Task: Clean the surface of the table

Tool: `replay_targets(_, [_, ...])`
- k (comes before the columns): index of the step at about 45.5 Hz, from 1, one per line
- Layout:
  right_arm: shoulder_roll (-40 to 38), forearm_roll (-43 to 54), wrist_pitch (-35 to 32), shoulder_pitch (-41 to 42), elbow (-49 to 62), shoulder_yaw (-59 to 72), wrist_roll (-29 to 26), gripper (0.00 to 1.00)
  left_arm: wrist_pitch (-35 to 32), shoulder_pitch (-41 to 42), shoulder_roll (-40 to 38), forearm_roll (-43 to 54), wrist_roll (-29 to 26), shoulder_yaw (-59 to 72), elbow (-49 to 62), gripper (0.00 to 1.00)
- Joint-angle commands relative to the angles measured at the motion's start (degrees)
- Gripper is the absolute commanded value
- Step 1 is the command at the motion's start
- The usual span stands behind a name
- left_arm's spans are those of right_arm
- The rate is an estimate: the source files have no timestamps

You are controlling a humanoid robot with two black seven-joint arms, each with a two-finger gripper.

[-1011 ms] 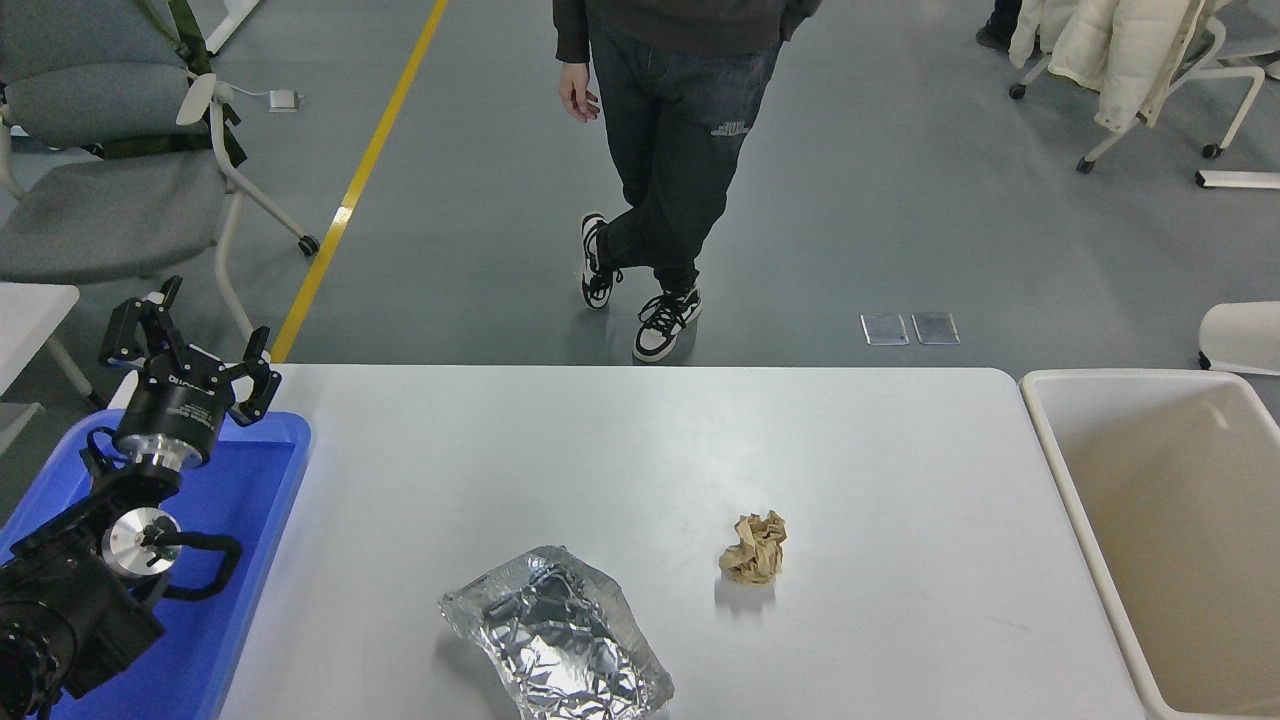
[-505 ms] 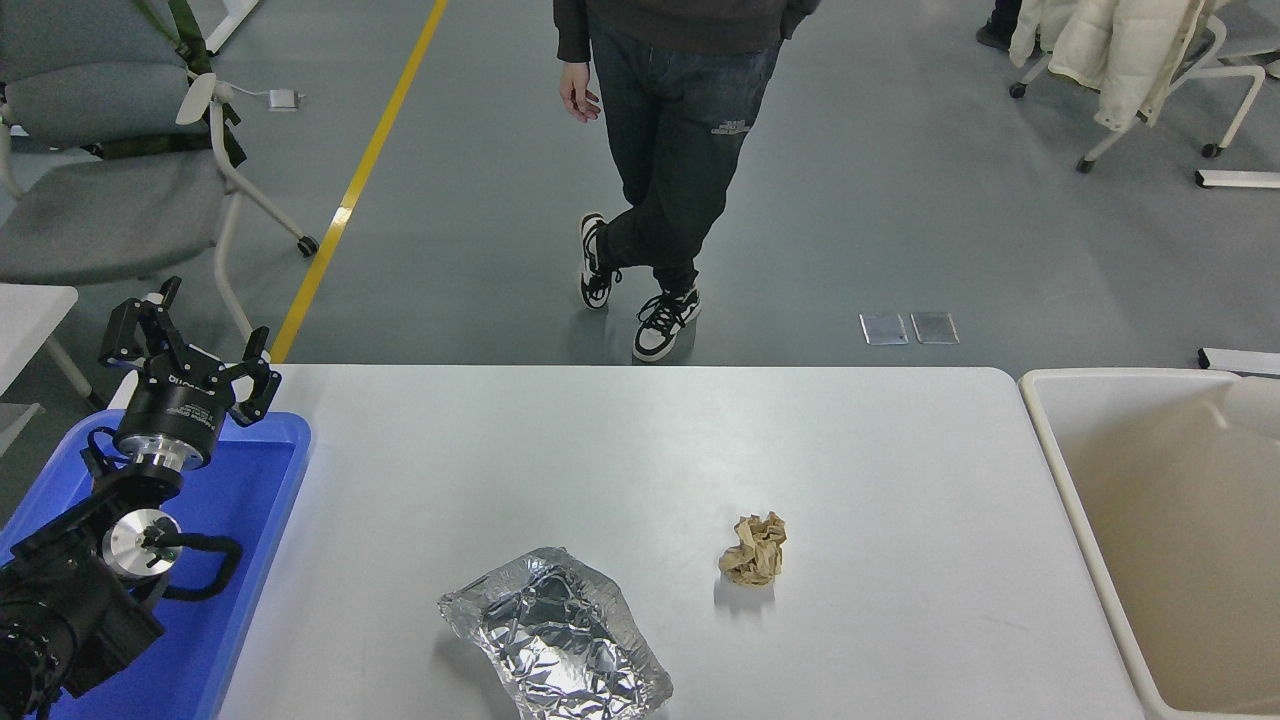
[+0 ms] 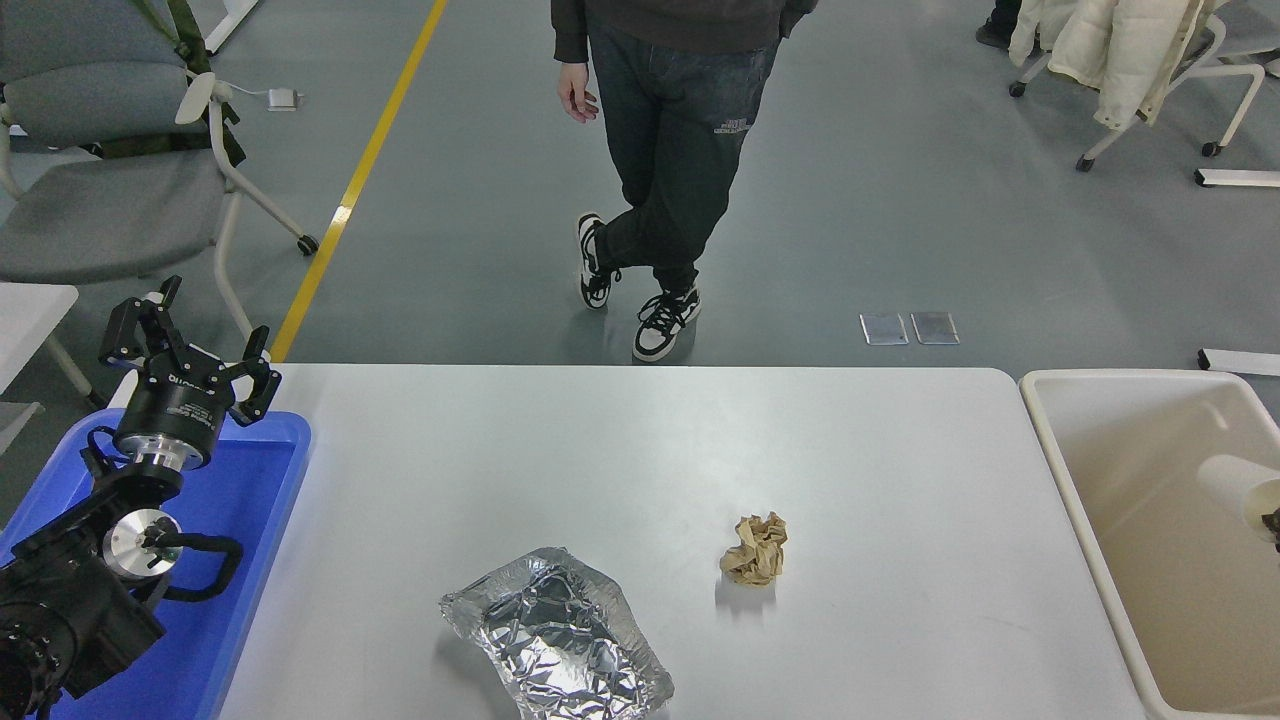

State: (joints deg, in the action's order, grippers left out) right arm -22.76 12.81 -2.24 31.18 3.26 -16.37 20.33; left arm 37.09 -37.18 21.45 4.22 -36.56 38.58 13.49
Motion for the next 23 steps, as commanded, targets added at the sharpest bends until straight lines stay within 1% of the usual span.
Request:
replay_targets(1, [3.86, -4.55, 6.19, -0.86, 0.52, 0.03, -1.17, 0.0, 0.0, 0.0, 0.0, 0.0, 0.0, 0.0, -0.04, 1.0])
replay_targets(17, [4.83, -4.55, 6.37, -0.77, 0.43, -0.24, -1.08, 0.0, 0.0, 0.0, 0.0, 0.0, 0.0, 0.0, 0.04, 1.0])
replay_targets(18, [4.83, -4.55, 6.37, -0.68, 0.43, -0.24, -1.08, 0.04, 0.0, 0.0, 0.0, 0.0, 0.0, 0.0, 0.04, 1.0])
replay_targets(19, [4.83, -4.55, 6.37, -0.68, 0.43, -0.06, -0.99, 0.23, 0.0, 0.0, 0.0, 0.0, 0.0, 0.0, 0.04, 1.0])
replay_targets(21, [4.74, -4.55, 6.54, -0.51, 0.61, 0.46, -0.99, 0.77, 0.0, 0.0, 0.0, 0.0, 0.0, 0.0, -0.04, 1.0])
replay_targets(22, [4.65, -4.55, 6.63, -0.42, 0.7, 0.55, -0.99, 0.98, 0.0, 0.0, 0.0, 0.0, 0.0, 0.0, -0.04, 1.0])
replay_targets(23, [4.56, -4.55, 6.46, -0.33, 0.61, 0.64, -1.08, 0.99, 0.0, 0.0, 0.0, 0.0, 0.0, 0.0, 0.04, 1.0])
